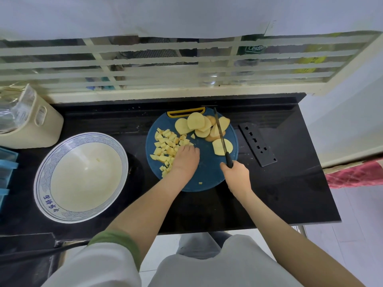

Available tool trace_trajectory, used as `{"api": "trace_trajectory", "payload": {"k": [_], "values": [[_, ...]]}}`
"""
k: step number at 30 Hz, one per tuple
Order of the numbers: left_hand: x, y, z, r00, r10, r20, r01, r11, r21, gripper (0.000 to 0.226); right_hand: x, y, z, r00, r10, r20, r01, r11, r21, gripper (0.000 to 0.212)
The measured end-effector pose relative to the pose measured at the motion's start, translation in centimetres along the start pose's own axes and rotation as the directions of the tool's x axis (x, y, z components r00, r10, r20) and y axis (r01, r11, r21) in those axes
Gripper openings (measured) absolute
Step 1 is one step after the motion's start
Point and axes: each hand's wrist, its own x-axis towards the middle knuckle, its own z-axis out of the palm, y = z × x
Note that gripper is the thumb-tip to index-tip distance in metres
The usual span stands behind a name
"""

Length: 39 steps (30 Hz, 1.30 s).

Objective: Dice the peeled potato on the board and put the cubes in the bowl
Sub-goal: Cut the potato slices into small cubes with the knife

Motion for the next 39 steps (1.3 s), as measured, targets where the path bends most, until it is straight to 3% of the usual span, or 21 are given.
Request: {"api": "trace_trajectory", "payload": {"k": [9,12,17,21,31,39], "values": [[0.2,-1.2,-0.5,0.999,-0.043,-0.034,0.029,0.941,-0.338,0.042,0.3,-0.7,0.3,1.0,-0.001,0.008,0.001,1.0,0.004,0.026],[0.2,-1.8,-0.6,0.992,-0.102,-0.075,0.072,0.941,-0.33,0.028,0.3,-0.7,0.3,1.0,-0.005,0.011,0.005,1.0,0.008,0.026],[0.6,-0.8,-1.5,0.973,-0.126,-0.191,0.056,0.94,-0.337,0.031,0.4,-0.7,-0.4,1.0,-0.017,-0.022,0.017,1.0,0.001,0.028],[2.3,1.8,-2.2,0.994,-0.024,-0.109,-0.017,0.932,-0.361,0.047,0.4,0.2,-1.5,0.998,0.008,-0.056,-0.006,0.999,0.035,0.032],[5.9,3.9,-3.6,0.999,0.005,-0.048,-0.022,0.933,-0.36,0.061,1.1,3.2,-4.4,0.986,0.133,-0.098,-0.125,0.989,0.084,0.026],[3.1,4.5,-2.6,0.987,0.144,-0.065,-0.153,0.975,-0.164,0.067,0.0,2.9,-3.6,0.977,0.209,-0.048,-0.195,0.96,0.203,0.027]]}}
